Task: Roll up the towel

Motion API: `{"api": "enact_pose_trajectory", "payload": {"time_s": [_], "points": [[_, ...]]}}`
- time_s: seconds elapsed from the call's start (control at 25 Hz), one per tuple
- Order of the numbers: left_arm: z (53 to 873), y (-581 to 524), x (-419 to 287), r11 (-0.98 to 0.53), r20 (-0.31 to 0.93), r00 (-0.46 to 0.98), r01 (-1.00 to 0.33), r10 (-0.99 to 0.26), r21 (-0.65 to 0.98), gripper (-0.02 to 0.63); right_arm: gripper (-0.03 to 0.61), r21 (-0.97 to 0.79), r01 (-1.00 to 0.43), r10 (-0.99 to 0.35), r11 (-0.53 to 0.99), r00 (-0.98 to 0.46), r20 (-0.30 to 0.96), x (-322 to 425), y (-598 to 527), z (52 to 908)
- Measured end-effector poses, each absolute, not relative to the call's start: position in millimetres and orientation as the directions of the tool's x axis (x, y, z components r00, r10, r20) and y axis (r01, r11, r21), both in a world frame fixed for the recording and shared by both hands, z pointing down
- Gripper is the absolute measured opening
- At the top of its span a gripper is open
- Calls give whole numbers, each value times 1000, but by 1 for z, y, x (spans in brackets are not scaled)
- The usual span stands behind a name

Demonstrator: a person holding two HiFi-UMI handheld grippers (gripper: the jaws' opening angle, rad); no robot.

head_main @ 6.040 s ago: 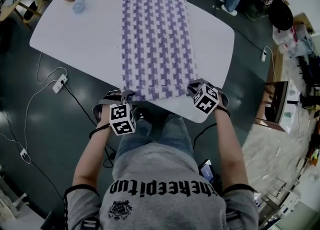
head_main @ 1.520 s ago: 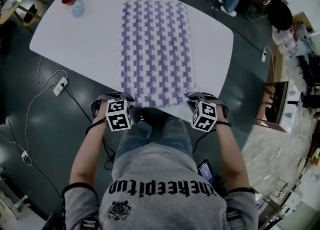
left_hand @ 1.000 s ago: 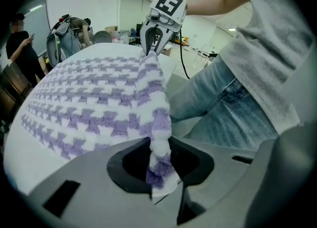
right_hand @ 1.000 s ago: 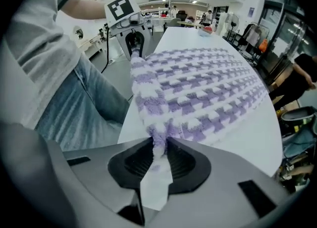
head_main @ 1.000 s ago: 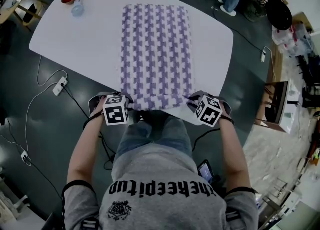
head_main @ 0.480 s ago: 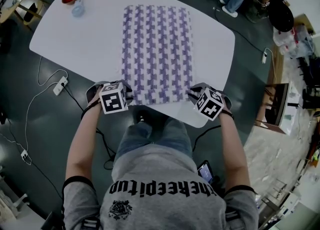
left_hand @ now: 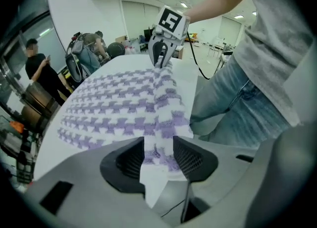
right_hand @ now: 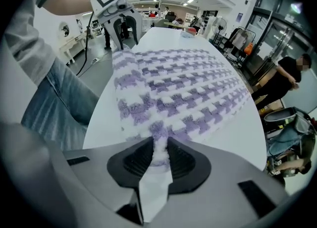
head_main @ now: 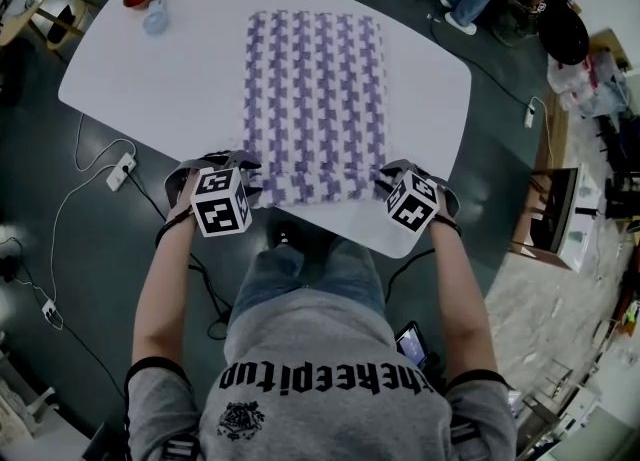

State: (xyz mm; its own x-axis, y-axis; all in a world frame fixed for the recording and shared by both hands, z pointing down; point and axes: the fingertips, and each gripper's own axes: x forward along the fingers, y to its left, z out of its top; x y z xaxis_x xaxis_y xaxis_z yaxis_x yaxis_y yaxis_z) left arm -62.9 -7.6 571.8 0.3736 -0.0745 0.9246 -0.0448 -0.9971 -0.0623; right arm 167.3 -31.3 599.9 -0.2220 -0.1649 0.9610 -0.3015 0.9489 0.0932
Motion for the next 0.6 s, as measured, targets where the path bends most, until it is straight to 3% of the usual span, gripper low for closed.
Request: {"api": "enact_pose_trajectory", "payload": {"time_s": [0.16,0.36,0.6], "points": [[548,4,-55,-990,899,413,-51,-144,-135,178,76,95,-332,-173,939,-215,961,167,-32,597],[589,37,-43,-995,933,347,-13,-95,-96,236,78,95,-357,-186,929,-229,956,169,-33,595],[620,21,-36,-992,939,322,-59,-122,-109,236,106,125,-398,-253,909,-289,923,175,-45,581]]}}
